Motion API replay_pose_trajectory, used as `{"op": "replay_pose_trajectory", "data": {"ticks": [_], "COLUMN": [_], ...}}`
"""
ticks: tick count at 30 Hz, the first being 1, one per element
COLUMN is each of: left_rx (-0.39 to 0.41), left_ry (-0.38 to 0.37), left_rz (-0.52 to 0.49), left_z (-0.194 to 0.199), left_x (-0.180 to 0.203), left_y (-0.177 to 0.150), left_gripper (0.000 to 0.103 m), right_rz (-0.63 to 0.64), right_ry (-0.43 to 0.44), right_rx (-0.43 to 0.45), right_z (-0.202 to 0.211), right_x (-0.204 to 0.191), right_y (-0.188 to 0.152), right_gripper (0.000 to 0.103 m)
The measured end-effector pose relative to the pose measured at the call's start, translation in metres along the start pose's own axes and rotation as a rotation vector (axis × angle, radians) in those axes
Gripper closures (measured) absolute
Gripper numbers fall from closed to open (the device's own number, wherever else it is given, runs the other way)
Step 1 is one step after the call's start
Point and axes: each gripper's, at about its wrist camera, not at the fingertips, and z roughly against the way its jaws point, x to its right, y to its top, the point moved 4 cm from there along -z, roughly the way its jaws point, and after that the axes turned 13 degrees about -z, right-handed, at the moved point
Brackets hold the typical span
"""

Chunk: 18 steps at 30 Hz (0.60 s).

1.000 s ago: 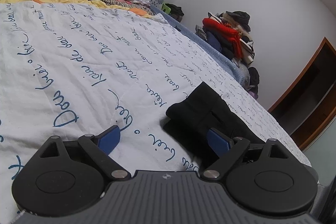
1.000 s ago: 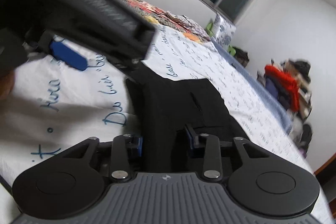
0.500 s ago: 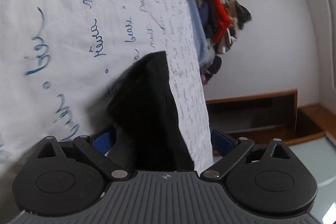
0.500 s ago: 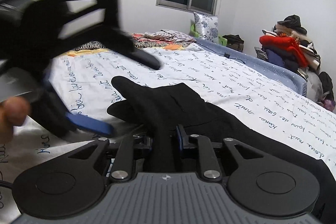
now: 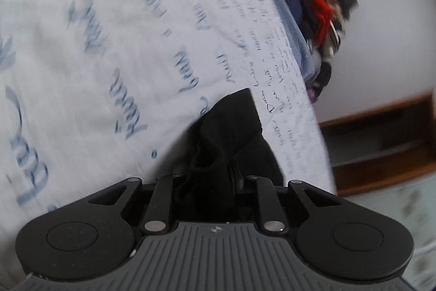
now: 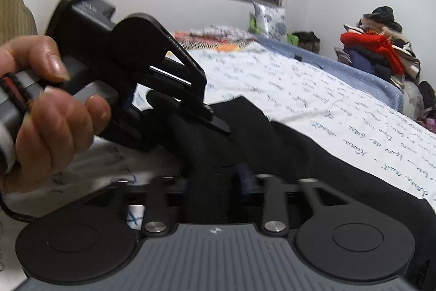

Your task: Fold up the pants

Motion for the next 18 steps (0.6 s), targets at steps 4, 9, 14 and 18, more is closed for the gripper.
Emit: {"op": "replay_pose_trajectory", "data": {"ticks": [4, 9, 14, 18], "left_rx": [0.091, 0.233, 0.074, 0.101], "left_ry": [0.178, 0.182, -0.032, -0.085], "left_rz": [-0.451, -1.025, -1.176, -1.158], "left_z": [0.021, 0.046, 0.020, 0.012], "left_x": [0.068, 0.164, 0.179, 0.162], "left_y": [-0.004, -0.072, -0.147, -0.167], "left_gripper": [0.082, 0.083, 0.073, 0.051], "right_rz": [-0.193, -1.085, -1.533, -1.478], "right_ry": [0.123, 0.525, 0.645, 0.593], "right_rx": [-0.004, -0.018, 0.043, 0.006], "right_z": [0.024, 0.062, 0.070, 0.075], "right_x": [0.022, 0.136, 0.199, 0.191], "right_y": [0.005, -0.014, -0.062, -0.066], "right_gripper": [0.029, 0.021, 0.017, 0.017]}}
